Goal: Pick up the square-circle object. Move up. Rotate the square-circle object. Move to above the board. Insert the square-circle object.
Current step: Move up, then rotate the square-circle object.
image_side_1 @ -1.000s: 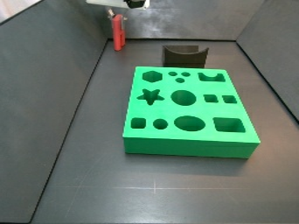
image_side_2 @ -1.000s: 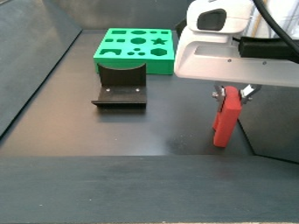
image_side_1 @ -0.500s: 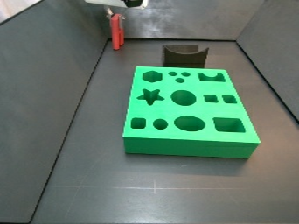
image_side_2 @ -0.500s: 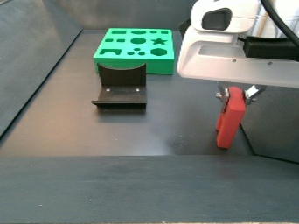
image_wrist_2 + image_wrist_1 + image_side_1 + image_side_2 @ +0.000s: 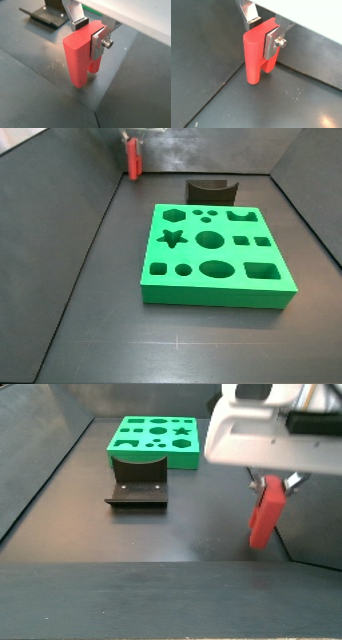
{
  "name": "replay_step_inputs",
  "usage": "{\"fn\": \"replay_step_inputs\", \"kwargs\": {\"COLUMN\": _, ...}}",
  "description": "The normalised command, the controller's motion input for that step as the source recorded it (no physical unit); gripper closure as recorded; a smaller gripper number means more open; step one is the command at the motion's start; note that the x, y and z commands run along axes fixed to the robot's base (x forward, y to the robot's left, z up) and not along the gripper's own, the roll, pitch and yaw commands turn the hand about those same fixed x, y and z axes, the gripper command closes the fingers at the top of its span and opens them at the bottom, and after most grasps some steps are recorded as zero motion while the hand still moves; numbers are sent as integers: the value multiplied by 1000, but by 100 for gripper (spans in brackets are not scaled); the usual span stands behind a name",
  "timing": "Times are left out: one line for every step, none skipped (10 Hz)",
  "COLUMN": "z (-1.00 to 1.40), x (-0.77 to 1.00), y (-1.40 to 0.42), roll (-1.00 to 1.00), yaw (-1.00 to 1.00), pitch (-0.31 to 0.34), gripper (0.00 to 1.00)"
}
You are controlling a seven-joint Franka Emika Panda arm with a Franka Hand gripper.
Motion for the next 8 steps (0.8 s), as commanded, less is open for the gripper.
{"fn": "replay_step_inputs", "kwargs": {"z": 560, "x": -21, "y": -22, "roll": 22, "yaw": -1, "pitch": 40, "gripper": 100}}
{"fn": "replay_step_inputs", "kwargs": {"z": 372, "x": -23, "y": -8, "roll": 45, "yaw": 1, "pitch": 50, "gripper": 100}}
{"fn": "replay_step_inputs", "kwargs": {"z": 272, "x": -23, "y": -5, "roll": 55, "yaw": 2, "pitch": 55, "gripper": 100}}
{"fn": "replay_step_inputs", "kwargs": {"z": 731, "x": 415, "y": -1000, "roll": 0, "yaw": 0, "pitch": 0, "gripper": 100}}
{"fn": "replay_step_inputs", "kwargs": {"z": 702, "x": 413, "y": -1000, "roll": 4, "yaw": 9, "pitch": 15, "gripper": 100}}
{"fn": "replay_step_inputs", "kwargs": {"z": 703, "x": 385, "y": -1000, "roll": 0, "yaw": 18, "pitch": 61, "gripper": 100}}
{"fn": "replay_step_inputs", "kwargs": {"z": 723, "x": 363, "y": -1000, "roll": 13, "yaw": 19, "pitch": 74, "gripper": 100}}
{"fn": "replay_step_inputs", "kwargs": {"z": 736, "x": 352, "y": -1000, "roll": 20, "yaw": 20, "pitch": 84, "gripper": 100}}
